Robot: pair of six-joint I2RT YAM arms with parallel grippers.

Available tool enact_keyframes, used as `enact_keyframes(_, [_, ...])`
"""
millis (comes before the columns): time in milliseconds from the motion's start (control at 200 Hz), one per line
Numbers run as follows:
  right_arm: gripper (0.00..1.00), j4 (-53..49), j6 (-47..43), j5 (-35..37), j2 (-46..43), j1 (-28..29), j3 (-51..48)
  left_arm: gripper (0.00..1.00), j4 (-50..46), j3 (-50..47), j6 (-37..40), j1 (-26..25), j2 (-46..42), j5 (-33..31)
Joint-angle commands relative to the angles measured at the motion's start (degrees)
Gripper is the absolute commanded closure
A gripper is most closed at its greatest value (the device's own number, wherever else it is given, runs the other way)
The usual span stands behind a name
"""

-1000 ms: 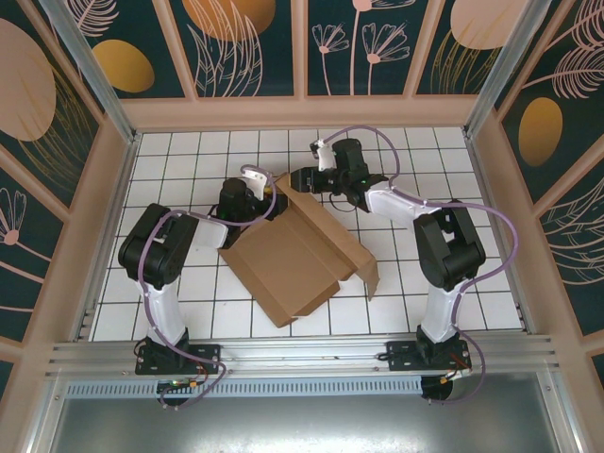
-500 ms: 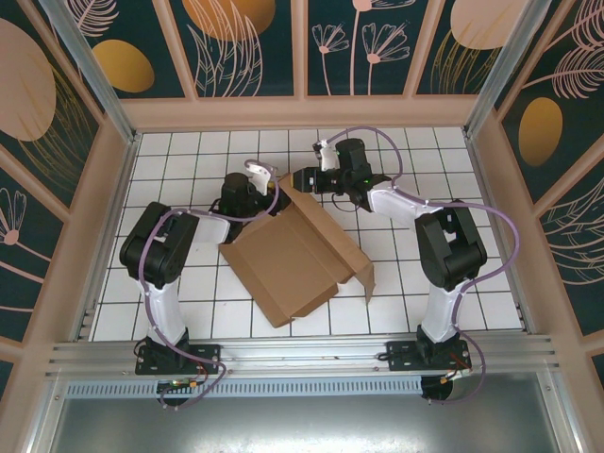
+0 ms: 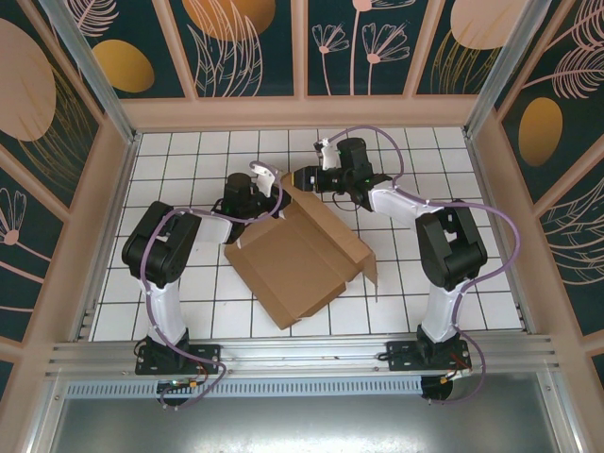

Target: Fold the paper box

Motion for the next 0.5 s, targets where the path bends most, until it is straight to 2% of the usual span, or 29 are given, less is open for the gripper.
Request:
enact_keyframes(0, [0.45,-6.9,-0.3,-0.7,1.2,0.1,-2.7,0.82,1.2,1.0,-1.3,0.5,0.1,-1.1])
enact_keyframes(125, [0.45,-6.7,-0.2,-0.8,1.0,-0.3,-3.1,0.64,1.2,0.8,-1.6,0.4,0.2,-1.0])
enact_keyframes(495, [0.45,-5.7,0.7,-1.3,0.8,-0.7,-4.0,0.48,6.1,-5.5,-2.9,0.5,-0.2,0.7])
